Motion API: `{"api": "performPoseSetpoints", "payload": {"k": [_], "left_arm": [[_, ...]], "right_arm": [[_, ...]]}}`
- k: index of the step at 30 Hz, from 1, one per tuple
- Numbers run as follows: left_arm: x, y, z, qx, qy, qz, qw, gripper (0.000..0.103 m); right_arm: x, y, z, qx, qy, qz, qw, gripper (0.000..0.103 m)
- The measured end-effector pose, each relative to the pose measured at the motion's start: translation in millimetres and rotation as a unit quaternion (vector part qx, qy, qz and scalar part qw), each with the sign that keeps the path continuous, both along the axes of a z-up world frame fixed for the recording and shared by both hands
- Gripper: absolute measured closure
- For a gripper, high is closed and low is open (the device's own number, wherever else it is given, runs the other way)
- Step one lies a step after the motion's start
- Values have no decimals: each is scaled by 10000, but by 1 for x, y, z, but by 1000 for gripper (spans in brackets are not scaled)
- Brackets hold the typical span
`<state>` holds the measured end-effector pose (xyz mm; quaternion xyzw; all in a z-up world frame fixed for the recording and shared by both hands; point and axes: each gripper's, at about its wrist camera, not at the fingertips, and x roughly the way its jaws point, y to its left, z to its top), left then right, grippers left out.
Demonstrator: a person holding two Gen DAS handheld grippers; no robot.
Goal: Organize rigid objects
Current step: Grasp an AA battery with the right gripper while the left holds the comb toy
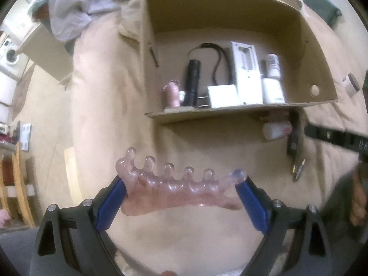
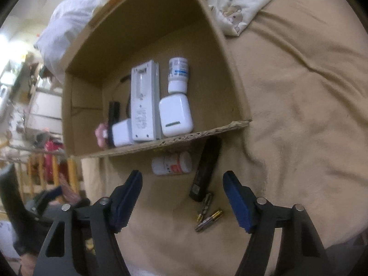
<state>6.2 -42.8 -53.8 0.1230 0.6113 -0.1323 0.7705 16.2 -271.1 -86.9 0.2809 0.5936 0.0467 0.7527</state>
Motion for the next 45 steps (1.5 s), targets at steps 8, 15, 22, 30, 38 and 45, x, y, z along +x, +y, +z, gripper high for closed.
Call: {"api": "performPoseSetpoints", "payload": {"k": [8, 15, 22, 30, 38, 45], "left_arm": [[7, -7, 0, -443, 189, 60, 9988, 11], [8, -13, -1, -607, 345, 22, 9976, 11], [9, -13, -4, -607, 374, 56, 9974, 11], [10, -16, -5, -543, 332, 36, 9980, 11], [12, -18, -8, -515, 402, -9, 9979, 11], [10, -22, -8, -433, 345, -62, 9984, 11]], "right_arm": [[-21, 22, -21, -631, 610, 607, 9943, 61], [-24, 69, -28, -1896, 789, 2289, 9515, 61], [-18, 91, -33, -2494, 887, 3598, 8947, 45], [-8, 101, -44, -2261, 1154, 3890, 8856, 45], [-7, 104, -43, -2336, 988, 3932, 8838, 58], [-11, 92, -27, -2238, 944, 3930, 8869, 58]]}}
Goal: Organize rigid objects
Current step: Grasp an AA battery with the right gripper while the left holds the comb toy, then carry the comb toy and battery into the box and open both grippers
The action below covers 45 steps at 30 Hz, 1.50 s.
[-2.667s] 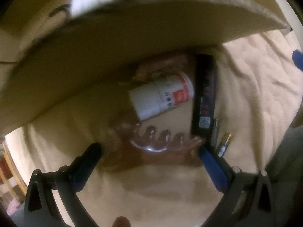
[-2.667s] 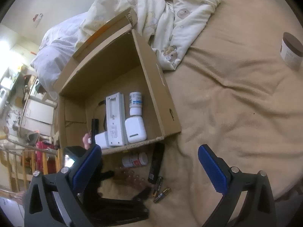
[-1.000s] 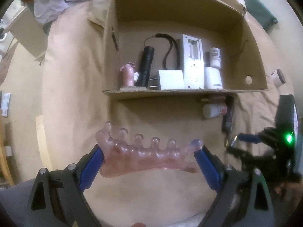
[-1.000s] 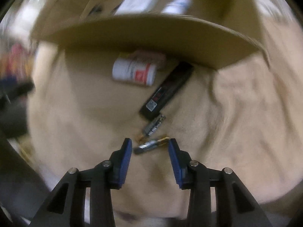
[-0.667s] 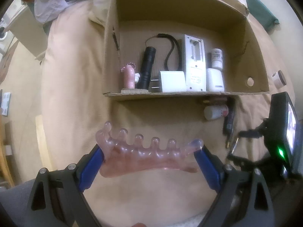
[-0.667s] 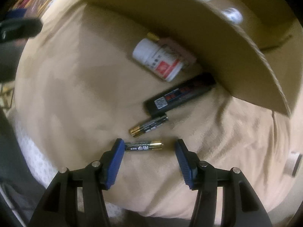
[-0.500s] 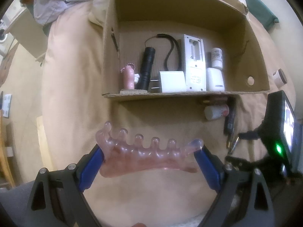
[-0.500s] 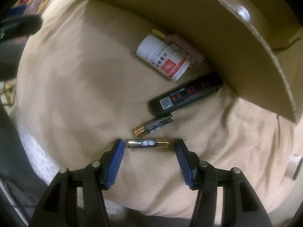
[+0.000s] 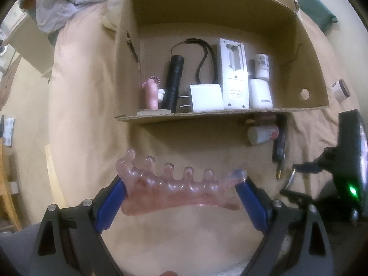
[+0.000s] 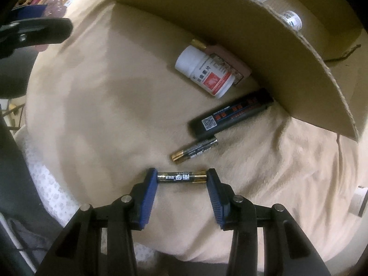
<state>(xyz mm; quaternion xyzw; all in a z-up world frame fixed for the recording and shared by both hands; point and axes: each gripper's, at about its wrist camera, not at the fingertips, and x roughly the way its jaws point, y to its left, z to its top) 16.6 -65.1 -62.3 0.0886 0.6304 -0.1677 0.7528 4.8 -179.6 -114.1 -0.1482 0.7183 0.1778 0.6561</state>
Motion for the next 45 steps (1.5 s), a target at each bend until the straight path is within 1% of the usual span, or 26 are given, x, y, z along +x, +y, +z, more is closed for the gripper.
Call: {"api": "performPoseSetpoints", "payload": {"k": [3, 6, 9, 12, 14, 16, 19, 22, 24, 25, 27, 29, 30, 32, 34, 35, 36, 39, 43, 45], "left_arm": [[-2, 1, 2, 32, -32, 13, 10000, 11], [-7, 2, 11, -35, -131, 10, 9999, 11], [-9, 4, 34, -275, -257, 39, 9993, 11], [-4, -2, 64, -283, -663, 2, 9974, 11], [3, -9, 78, -247, -821, -46, 9963, 11], [13, -17, 86, -216, -885, -102, 9958, 11], [29, -28, 91, -138, -983, -147, 9950, 11], [45, -38, 89, -126, -1017, -144, 9946, 11], [55, -45, 82, -68, -1041, -133, 9945, 11], [61, -49, 76, 40, -1019, -135, 9947, 11], [69, -56, 63, 141, -1007, -153, 9947, 11], [75, -59, 53, 194, -1013, -136, 9946, 11], [77, -59, 48, 187, -982, -121, 9949, 11], [79, -59, 37, 115, -872, -97, 9961, 11], [83, -59, 26, 55, -740, -48, 9972, 11], [84, -59, 21, 38, -693, -29, 9976, 11], [86, -59, 17, 11, -649, 10, 9979, 11], [90, -61, 10, -22, -571, 64, 9983, 11], [95, -64, 5, 69, -566, -42, 9984, 11], [95, -66, 2, 188, -631, -99, 9978, 11]], "right_arm": [[-6, -3, 13, 63, -86, -7, 9999, 58], [-5, -9, 27, 201, -251, -76, 9995, 58], [-6, -18, 51, 437, -515, -179, 9976, 58], [4, -29, 76, 699, -891, -398, 9928, 58], [3, -35, 94, 911, -1163, -590, 9873, 58], [12, -34, 113, 1043, -1451, -744, 9811, 58], [17, -43, 131, 1242, -1852, -1034, 9693, 58], [37, -61, 148, 1358, -2164, -1468, 9556, 58], [48, -64, 146, 1445, -2297, -1804, 9454, 58], [56, -70, 146, 1494, -2360, -1988, 9394, 58], [74, -73, 135, 1584, -2469, -2252, 9291, 58], [84, -79, 126, 1671, -2529, -2429, 9215, 58], [88, -80, 118, 1689, -2525, -2482, 9198, 58], [93, -79, 101, 1717, -2446, -2497, 9211, 58], [94, -74, 88, 1547, -2379, -2344, 9298, 58], [93, -71, 87, 1485, -2365, -2273, 9329, 58], [92, -69, 85, 1482, -2346, -2244, 9341, 58], [95, -71, 80, 1553, -2267, -2334, 9327, 58], [103, -68, 67, 1266, -2169, -2387, 9380, 58], [106, -64, 65, 1154, -2178, -2352, 9402, 58]]}}
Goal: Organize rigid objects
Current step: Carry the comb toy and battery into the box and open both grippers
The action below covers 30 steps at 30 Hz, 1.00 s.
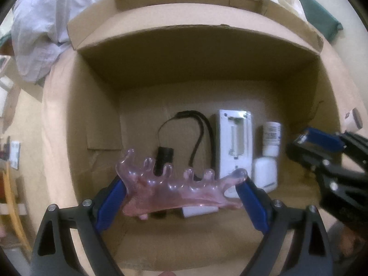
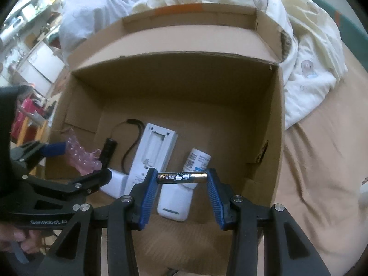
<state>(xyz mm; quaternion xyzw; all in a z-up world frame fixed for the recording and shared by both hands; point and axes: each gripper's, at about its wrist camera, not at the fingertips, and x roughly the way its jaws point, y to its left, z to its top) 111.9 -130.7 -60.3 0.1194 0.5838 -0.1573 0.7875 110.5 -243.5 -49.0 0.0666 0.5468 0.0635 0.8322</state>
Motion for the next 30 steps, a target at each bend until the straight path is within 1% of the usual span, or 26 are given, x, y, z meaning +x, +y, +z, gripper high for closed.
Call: {"api": "performPoseSetpoints", "payload": {"k": [2, 7, 12, 17, 22, 23, 24, 25, 27, 30], "left_arm": [[-2, -2, -1, 53, -50, -46, 10000, 11], [-6, -5, -3, 60, -13, -94, 9999, 11], [-6, -6, -2, -29, 22, -36, 10000, 11], [-6, -2, -5, -17, 18, -47, 10000, 11], [-6, -7, -5, -43, 115, -98, 9999, 10], [-4, -6, -4, -64, 144, -107, 9998, 8], [-3, -6, -4, -93, 174, -111, 9997, 6], [-3, -6, -3, -145, 186, -102, 9997, 1], [-2, -5, 0, -237, 168, -102, 9995, 1], [-1, -4, 5, -274, 112, -88, 9995, 1]], "right_arm": [[1, 2, 0, -84, -38, 6, 10000, 58], [2, 3, 1, -198, -54, -20, 9998, 58], [3, 1, 1, -145, -60, -41, 9999, 58], [3, 1, 2, -144, -64, -48, 9999, 57], [4, 0, 3, -48, -93, -27, 9999, 57], [4, 1, 4, -30, -133, -19, 9999, 56], [5, 1, 5, -21, -152, -10, 9999, 49], [4, 1, 6, -7, -188, -5, 9998, 45], [4, 0, 10, 74, -300, -10, 9995, 33], [4, -1, 15, 140, -445, 6, 9989, 23]]}}
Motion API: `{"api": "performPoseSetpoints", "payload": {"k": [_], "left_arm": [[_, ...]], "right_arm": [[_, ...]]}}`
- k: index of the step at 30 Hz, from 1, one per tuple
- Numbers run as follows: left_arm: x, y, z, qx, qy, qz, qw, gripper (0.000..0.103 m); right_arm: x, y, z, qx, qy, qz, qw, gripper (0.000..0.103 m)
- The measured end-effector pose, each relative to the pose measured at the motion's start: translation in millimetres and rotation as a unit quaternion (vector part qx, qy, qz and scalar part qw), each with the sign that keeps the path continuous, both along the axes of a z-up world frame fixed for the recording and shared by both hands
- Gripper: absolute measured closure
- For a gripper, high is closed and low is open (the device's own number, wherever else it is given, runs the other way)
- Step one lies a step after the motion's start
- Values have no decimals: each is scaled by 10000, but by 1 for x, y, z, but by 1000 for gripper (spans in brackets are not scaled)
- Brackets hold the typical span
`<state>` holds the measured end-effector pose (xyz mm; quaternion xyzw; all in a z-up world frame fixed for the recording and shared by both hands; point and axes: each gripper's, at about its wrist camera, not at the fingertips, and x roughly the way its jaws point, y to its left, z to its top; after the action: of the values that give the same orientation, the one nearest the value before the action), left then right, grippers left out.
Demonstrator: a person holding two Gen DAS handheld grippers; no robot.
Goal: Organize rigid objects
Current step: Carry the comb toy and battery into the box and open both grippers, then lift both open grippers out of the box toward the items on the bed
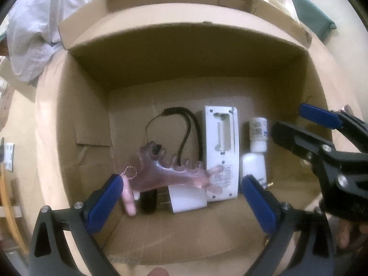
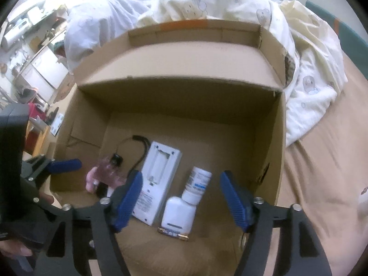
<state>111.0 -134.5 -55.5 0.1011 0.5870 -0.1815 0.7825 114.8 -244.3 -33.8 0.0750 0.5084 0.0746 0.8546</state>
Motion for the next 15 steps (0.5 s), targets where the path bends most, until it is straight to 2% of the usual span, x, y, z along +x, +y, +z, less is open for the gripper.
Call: {"api": "performPoseSetpoints", "payload": {"k": [3, 15], "left_arm": [[-1, 2, 4, -18, -106, 64, 9999, 1], [-11, 0, 15, 56, -362, 83, 9993, 1]], "right_arm": [[1, -3, 3, 96, -75, -22, 9999, 11], [2, -2, 1, -7, -90, -72, 9999, 11]]}}
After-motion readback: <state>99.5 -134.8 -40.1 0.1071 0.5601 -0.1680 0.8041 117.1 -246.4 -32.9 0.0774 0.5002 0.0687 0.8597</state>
